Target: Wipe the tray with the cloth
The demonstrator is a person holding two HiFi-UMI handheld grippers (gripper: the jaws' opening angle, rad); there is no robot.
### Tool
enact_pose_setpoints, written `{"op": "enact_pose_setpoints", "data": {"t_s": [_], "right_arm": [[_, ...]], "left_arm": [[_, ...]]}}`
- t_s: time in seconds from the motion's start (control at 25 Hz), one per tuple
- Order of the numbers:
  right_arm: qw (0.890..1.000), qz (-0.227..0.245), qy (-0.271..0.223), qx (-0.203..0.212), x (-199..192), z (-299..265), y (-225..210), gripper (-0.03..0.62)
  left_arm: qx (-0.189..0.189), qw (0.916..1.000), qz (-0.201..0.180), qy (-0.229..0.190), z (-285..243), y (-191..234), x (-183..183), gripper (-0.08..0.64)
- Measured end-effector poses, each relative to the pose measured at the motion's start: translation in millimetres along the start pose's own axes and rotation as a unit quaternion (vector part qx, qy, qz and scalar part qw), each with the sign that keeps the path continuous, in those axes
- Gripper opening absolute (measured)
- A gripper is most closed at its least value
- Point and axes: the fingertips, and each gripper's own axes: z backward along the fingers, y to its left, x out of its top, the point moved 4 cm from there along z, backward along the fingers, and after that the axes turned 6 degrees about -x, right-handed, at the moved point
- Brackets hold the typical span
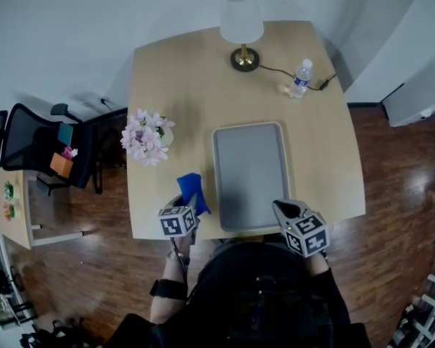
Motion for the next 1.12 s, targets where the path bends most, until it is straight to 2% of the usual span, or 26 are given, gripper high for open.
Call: {"op": "enact_pose_setpoints", "data": {"t_s": [0.2, 0.64, 0.76, 0.88, 1.12], "right_arm": [[1.000, 0.006, 0.019, 0.018, -2.8, -6.9, -14.9, 0.006], [1.000, -0.020, 0.021, 0.005, 14.7, -6.4, -64.3, 0.006], [1.000, -0.014, 0.019, 0.005, 21.7, -8.5, -67.2, 0.006], [1.000, -0.012, 0.024, 0.006, 19.9, -10.9, -69.1, 0.006], [0.999, -0.016, 0.032, 0.004, 13.8, -13.1, -72.9, 0.006]], "left_arm": [[-0.026, 0.9990, -0.035, 0.007, -50.1, -30.3, 62.6, 0.103], [-0.004, 0.9978, -0.059, 0.029, -144.3, -20.6, 167.8, 0.103], [-0.001, 0.9977, -0.057, 0.037, -158.0, -16.4, 178.2, 0.103], [0.002, 0.9962, -0.062, 0.061, -171.6, -13.7, 167.3, 0.103], [0.002, 0.9954, -0.072, 0.063, -176.8, -15.1, 162.6, 0.104]]}}
